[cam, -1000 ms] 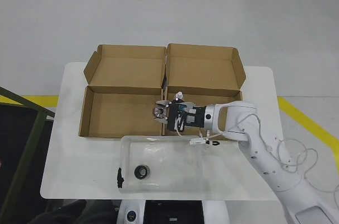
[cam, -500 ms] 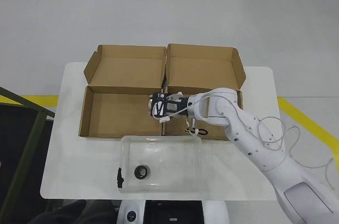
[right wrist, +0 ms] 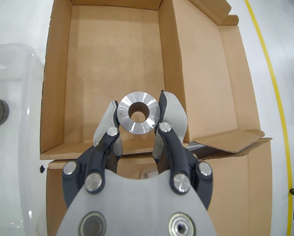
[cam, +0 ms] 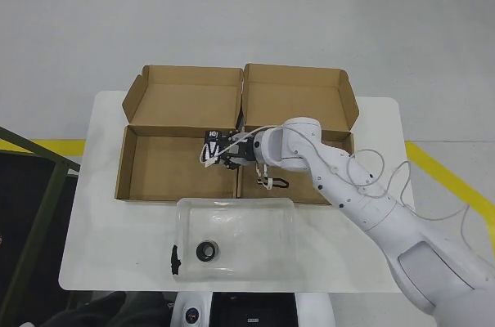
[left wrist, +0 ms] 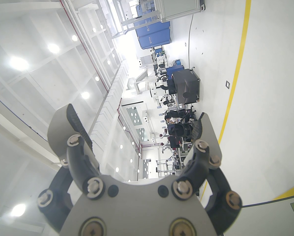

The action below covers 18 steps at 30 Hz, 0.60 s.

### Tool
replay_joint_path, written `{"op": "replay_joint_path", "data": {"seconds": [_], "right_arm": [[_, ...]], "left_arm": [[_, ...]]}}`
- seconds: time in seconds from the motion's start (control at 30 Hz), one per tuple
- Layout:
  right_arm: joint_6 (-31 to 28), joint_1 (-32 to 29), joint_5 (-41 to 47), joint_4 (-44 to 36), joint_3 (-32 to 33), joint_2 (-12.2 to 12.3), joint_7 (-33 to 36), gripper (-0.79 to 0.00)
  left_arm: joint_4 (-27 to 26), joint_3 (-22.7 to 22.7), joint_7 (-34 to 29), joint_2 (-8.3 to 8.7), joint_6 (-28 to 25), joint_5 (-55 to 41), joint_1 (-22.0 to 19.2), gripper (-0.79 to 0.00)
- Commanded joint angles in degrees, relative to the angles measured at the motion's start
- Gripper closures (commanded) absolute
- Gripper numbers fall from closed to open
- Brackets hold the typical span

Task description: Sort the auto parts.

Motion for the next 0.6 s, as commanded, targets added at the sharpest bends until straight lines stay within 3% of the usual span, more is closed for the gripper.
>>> {"op": "replay_joint_path", "data": {"seconds": [0.0, 0.43, 0.57], "right_arm": [[0.02, 0.79, 0.15, 1.83, -0.78, -0.70, 0.02, 0.000], [0.46, 5.88, -0.95, 12.00, -5.52, -5.81, 0.03, 0.000], [0.10, 6.65, -0.79, 14.64, -6.42, -7.19, -0.23, -0.049]], "left_arm": [[0.00, 0.00, 0.00, 0.00, 0.00, 0.00, 0.00, -0.785], [0.00, 0.00, 0.00, 0.00, 0.00, 0.00, 0.00, -0.785], [0.00, 0.00, 0.00, 0.00, 0.00, 0.00, 0.00, -0.785]]}}
